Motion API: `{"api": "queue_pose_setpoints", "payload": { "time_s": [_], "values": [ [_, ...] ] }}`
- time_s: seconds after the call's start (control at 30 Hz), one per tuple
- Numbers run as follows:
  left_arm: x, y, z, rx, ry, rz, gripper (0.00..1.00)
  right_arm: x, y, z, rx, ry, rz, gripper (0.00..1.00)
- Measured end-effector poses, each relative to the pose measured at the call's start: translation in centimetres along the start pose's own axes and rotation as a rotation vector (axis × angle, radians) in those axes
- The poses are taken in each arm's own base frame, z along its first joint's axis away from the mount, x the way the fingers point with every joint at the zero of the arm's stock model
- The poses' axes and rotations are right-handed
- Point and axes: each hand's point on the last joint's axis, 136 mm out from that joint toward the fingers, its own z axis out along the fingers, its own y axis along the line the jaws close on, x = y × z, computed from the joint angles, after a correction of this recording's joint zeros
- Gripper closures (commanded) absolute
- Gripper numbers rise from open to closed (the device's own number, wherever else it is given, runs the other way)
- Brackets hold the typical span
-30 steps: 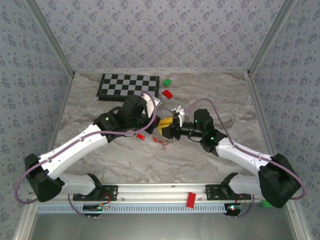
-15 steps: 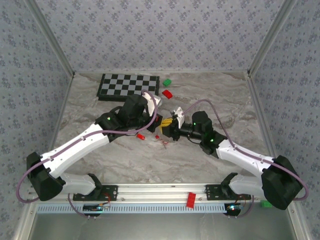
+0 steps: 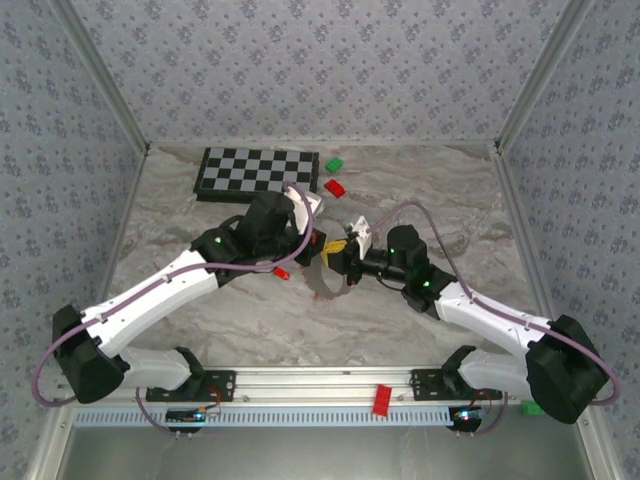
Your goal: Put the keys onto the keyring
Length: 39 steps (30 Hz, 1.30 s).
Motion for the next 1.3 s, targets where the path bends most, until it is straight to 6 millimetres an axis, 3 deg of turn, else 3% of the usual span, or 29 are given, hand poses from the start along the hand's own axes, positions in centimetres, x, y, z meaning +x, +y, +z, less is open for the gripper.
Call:
{"api": "queue_pose_setpoints", "payload": {
  "time_s": [0.53, 0.7, 0.83, 1.03, 1.3],
  "values": [
    [-0.1, -0.6, -0.3, 0.09, -0.152, -0.053, 1.0, -0.4, -0.3, -1.3, 0.022, -0.05, -0.018, 0.96],
    [-0.1, -0.7, -0.2, 0.092, -0.141, -0.049, 1.0, -0.5, -0.4, -1.5, 0.022, -0.053, -0.012, 0.87],
    [-0.4, -0.4, 0.1, 0.072, -0.11, -0.05, 1.0, -0.7, -1.0, -1.9, 0.038, -0.062, -0.008, 0.93],
    [-0.9, -0.8, 0.6, 0.079, -0.068, -0.042, 1.0, -0.8, -0.9, -2.0, 0.032, -0.064, -0.013, 0.86],
    [0.3, -0.8, 1.2, 0.08, 0.002, -0.044, 1.0, -0.6, -0.9, -1.9, 0.033, -0.06, -0.011, 0.84]
  ]
}}
